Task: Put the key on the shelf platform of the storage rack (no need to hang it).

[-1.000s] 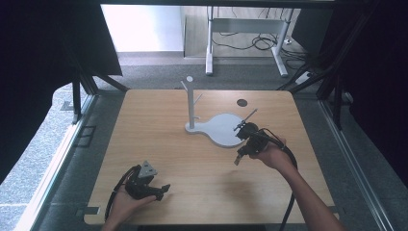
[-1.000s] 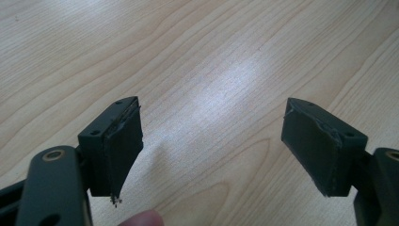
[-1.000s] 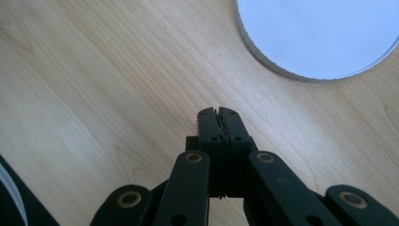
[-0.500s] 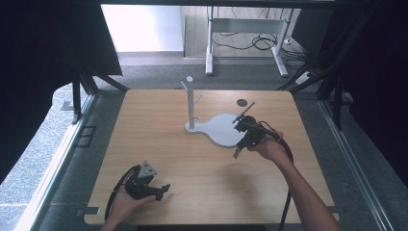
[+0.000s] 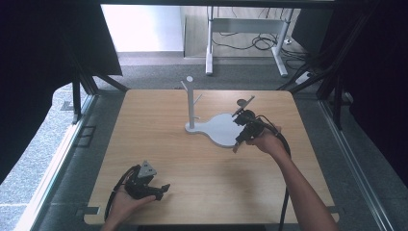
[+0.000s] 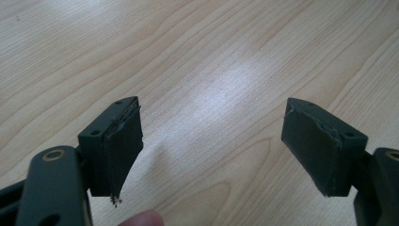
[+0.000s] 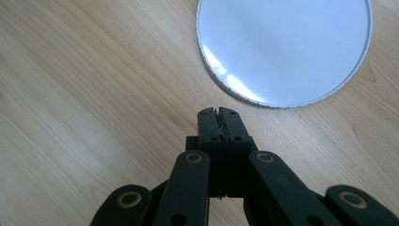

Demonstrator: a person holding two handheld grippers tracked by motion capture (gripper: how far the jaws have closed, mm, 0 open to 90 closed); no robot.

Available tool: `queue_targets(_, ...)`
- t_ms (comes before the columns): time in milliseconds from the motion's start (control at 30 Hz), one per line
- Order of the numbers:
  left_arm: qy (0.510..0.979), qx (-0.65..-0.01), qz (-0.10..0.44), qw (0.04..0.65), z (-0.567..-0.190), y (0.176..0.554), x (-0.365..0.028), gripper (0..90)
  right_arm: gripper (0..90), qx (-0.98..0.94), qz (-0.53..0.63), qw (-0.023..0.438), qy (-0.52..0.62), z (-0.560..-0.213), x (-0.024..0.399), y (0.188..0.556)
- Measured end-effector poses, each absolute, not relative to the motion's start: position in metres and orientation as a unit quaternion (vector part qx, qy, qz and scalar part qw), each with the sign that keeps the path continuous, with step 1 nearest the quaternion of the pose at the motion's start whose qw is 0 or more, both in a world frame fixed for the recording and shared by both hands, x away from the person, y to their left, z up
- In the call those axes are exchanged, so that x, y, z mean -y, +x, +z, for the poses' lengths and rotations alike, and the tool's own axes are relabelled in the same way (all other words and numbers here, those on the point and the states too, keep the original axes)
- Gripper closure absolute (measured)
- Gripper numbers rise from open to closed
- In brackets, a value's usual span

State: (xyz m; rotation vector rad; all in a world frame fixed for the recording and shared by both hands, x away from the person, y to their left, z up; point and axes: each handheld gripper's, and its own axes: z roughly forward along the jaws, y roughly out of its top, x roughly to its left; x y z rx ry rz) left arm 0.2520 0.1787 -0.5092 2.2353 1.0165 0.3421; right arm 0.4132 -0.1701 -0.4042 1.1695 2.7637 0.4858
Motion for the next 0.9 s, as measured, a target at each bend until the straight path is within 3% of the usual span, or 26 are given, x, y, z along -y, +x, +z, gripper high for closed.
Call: queue_targets(900,0.851,-0.391,0.130,0.325,-0.509,0.252,-0.180,21.3,89.9,-0.898,0.173,0.036,0.402,-0.406,0.158,0.449)
